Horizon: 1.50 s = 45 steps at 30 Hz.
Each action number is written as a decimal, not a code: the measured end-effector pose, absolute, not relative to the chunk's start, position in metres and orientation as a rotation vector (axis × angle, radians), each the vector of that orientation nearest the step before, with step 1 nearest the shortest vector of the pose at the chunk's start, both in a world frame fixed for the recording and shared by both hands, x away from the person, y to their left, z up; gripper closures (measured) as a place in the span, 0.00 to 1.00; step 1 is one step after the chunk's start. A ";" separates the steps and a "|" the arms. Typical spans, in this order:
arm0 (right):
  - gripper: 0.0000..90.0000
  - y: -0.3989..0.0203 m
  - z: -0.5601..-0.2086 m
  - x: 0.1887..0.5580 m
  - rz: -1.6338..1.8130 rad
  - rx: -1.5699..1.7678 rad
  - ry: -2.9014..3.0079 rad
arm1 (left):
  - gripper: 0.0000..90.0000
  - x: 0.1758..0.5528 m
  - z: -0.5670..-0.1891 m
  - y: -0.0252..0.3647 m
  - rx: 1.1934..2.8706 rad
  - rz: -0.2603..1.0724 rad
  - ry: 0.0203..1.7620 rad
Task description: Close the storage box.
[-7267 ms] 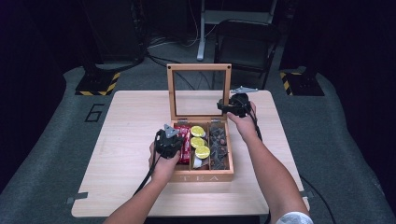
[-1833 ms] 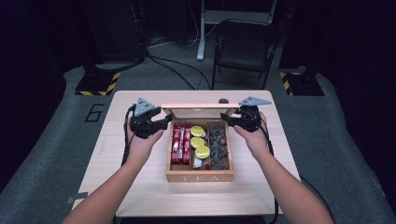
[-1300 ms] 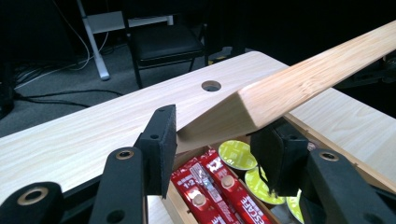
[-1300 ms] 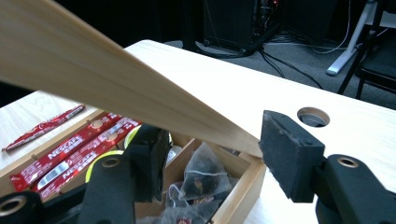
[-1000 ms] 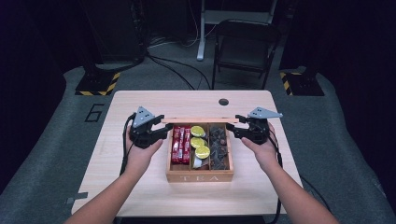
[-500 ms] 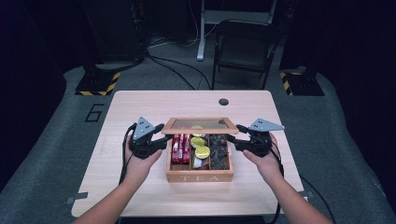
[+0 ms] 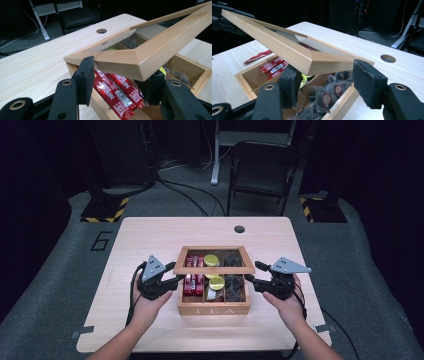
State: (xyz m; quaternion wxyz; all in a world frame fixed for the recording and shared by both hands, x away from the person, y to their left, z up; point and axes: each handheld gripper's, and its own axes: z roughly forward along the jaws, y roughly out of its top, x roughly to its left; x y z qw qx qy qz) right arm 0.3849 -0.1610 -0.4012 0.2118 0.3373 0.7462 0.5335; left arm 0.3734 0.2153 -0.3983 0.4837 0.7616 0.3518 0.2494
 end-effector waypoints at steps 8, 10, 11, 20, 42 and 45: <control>0.48 -0.164 -0.407 0.377 1.468 0.940 2.077 | 0.57 0.367 -0.404 0.217 1.870 0.586 0.851; 0.48 -0.164 -0.409 0.375 1.457 0.935 2.081 | 0.57 0.365 -0.406 0.218 1.873 0.576 0.846; 0.49 -0.163 -0.410 0.374 1.454 0.930 2.081 | 0.57 0.364 -0.407 0.219 1.871 0.575 0.846; 0.53 -0.157 -0.417 0.367 1.403 0.859 2.134 | 0.57 0.355 -0.418 0.221 1.867 0.531 0.855; 0.53 -0.158 -0.437 0.355 1.354 0.885 2.206 | 0.57 0.341 -0.440 0.222 1.884 0.480 0.875; 0.53 -0.158 -0.439 0.354 1.349 0.892 2.210 | 0.57 0.339 -0.442 0.222 1.884 0.480 0.870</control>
